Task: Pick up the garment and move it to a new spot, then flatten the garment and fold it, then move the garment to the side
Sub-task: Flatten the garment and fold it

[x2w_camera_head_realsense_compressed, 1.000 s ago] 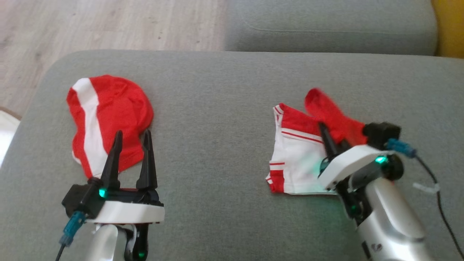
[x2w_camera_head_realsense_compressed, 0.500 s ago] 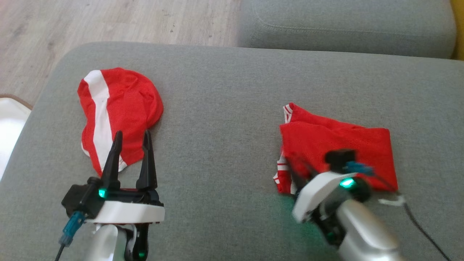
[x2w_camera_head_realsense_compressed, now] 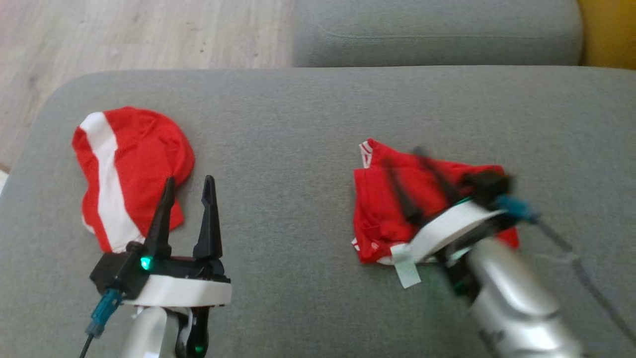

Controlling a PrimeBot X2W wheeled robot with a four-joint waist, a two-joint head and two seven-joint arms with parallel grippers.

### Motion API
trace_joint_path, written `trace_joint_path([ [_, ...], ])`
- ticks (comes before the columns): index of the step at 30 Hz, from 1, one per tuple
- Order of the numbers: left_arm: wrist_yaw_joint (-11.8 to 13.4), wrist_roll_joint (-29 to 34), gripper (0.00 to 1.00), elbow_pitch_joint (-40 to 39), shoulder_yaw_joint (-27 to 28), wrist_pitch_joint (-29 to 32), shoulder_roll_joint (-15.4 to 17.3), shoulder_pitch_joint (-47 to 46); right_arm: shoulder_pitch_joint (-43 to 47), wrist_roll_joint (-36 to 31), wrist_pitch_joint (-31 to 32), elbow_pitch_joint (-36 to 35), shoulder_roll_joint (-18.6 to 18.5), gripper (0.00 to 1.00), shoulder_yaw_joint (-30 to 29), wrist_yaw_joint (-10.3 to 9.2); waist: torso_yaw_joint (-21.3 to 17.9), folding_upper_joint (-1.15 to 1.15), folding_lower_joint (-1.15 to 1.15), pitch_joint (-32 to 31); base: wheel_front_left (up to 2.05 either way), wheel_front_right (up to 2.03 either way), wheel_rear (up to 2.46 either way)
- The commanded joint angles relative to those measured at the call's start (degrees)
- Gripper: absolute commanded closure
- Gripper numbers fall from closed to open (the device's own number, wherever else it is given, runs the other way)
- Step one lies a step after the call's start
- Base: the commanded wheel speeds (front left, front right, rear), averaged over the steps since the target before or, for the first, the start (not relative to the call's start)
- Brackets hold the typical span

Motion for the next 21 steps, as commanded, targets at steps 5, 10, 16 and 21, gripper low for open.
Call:
trace_joint_path([
  [5, 0.14, 0.25, 0.00, -3.17, 0.91, -0.29, 0.14, -1.31, -1.04, -8.63, -4.38, -4.11, -2.94, 0.00, -12.19, -0.05, -1.67, 0.00, 0.00, 0.18, 0.00, 0.00, 0.00],
  [10, 0.42, 1.02, 0.00, -3.96, -0.02, -0.29, 0.14, -1.19, 3.93, -14.10, -5.06, -9.06, -3.11, 0.00, -22.62, -0.05, -2.31, 0.00, 0.00, 0.45, 0.00, 0.00, 0.00],
  [16, 0.64, 2.92, 0.00, -4.53, -0.88, -0.29, 0.14, 0.25, 11.83, -18.05, -5.21, -14.86, -0.71, 0.00, -29.70, -0.05, -2.96, 0.00, 0.00, 0.64, 0.00, 0.00, 0.00],
  [21, 0.71, 4.65, 0.00, -4.77, -1.00, -0.29, 0.14, 1.13, 14.67, -19.02, -5.24, -16.34, 0.61, 0.00, -30.63, -0.05, -3.44, 0.00, 0.00, 0.65, 0.00, 0.00, 0.00],
])
